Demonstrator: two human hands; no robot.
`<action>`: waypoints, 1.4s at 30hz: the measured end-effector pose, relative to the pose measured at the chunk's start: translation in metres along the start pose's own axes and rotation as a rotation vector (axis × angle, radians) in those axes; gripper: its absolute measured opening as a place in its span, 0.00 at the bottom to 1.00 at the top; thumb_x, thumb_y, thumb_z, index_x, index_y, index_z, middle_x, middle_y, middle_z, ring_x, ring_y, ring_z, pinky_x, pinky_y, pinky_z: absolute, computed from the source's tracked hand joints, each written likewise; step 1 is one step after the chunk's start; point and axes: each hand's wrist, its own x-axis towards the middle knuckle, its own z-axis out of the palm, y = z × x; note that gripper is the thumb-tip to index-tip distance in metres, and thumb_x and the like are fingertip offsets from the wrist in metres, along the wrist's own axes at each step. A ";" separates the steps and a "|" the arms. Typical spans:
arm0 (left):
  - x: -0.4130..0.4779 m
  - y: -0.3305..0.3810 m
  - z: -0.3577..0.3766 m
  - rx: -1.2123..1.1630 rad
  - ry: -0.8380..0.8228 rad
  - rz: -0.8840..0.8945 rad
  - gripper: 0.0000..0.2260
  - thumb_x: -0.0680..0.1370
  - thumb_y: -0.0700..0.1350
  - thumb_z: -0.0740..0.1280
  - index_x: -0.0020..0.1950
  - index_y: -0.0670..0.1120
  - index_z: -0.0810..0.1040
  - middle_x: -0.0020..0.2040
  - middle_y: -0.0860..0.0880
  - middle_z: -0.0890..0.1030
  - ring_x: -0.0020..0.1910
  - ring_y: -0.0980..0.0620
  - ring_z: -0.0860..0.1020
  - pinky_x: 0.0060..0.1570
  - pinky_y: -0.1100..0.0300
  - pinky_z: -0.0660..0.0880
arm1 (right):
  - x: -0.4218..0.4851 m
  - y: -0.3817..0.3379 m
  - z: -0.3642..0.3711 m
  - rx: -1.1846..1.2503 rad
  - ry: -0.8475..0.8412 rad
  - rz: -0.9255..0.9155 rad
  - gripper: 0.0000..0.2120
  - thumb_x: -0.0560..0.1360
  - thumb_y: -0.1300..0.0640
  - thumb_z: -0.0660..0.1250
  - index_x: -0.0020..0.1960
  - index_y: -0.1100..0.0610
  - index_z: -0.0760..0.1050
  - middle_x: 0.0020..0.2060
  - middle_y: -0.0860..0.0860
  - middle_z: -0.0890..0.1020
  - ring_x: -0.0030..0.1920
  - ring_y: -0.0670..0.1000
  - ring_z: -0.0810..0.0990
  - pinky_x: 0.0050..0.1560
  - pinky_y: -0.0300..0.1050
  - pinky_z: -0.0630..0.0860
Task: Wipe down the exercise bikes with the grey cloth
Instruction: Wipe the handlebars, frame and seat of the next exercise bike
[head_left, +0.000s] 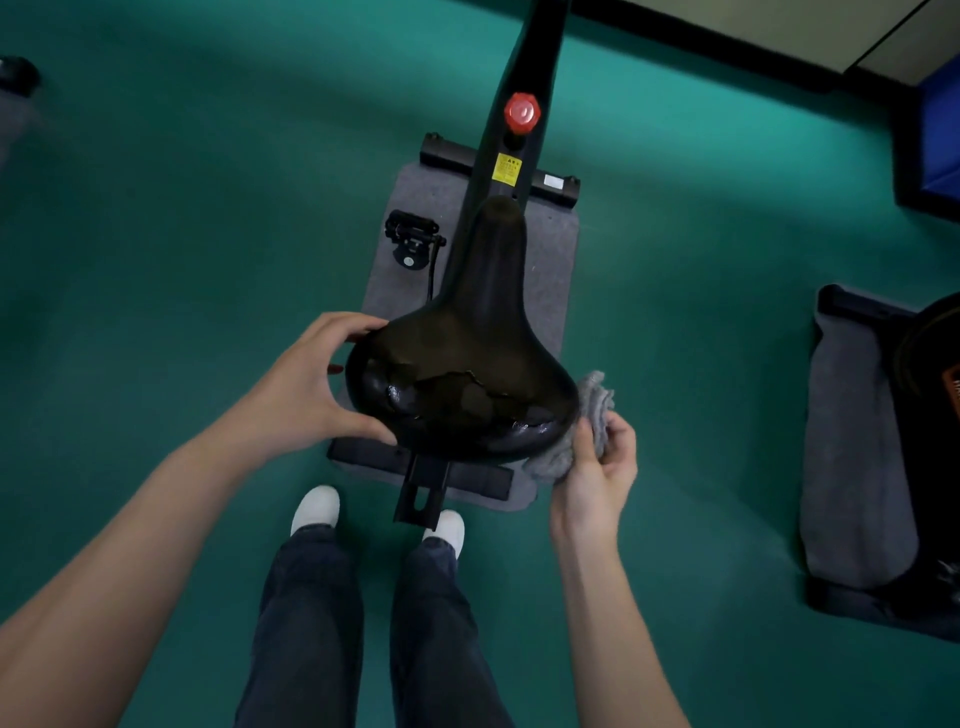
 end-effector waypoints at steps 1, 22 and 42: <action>0.000 0.000 0.000 -0.005 -0.002 0.001 0.44 0.50 0.63 0.78 0.64 0.60 0.68 0.60 0.65 0.68 0.61 0.66 0.68 0.58 0.59 0.69 | -0.008 0.003 0.003 0.010 0.050 -0.010 0.11 0.78 0.70 0.60 0.49 0.54 0.71 0.50 0.56 0.77 0.53 0.54 0.75 0.65 0.58 0.69; 0.007 -0.013 -0.016 0.039 -0.133 0.128 0.45 0.56 0.58 0.79 0.69 0.52 0.66 0.64 0.56 0.67 0.66 0.55 0.67 0.67 0.49 0.66 | -0.074 0.000 0.050 -0.379 0.479 -0.433 0.08 0.74 0.66 0.65 0.54 0.62 0.74 0.52 0.57 0.79 0.55 0.55 0.78 0.60 0.49 0.73; 0.014 -0.011 -0.031 0.097 -0.205 0.188 0.39 0.61 0.53 0.79 0.68 0.48 0.69 0.62 0.56 0.68 0.62 0.58 0.68 0.65 0.59 0.66 | -0.099 -0.033 0.083 -0.592 0.519 -0.594 0.08 0.72 0.65 0.68 0.51 0.59 0.78 0.47 0.53 0.80 0.48 0.46 0.76 0.52 0.31 0.69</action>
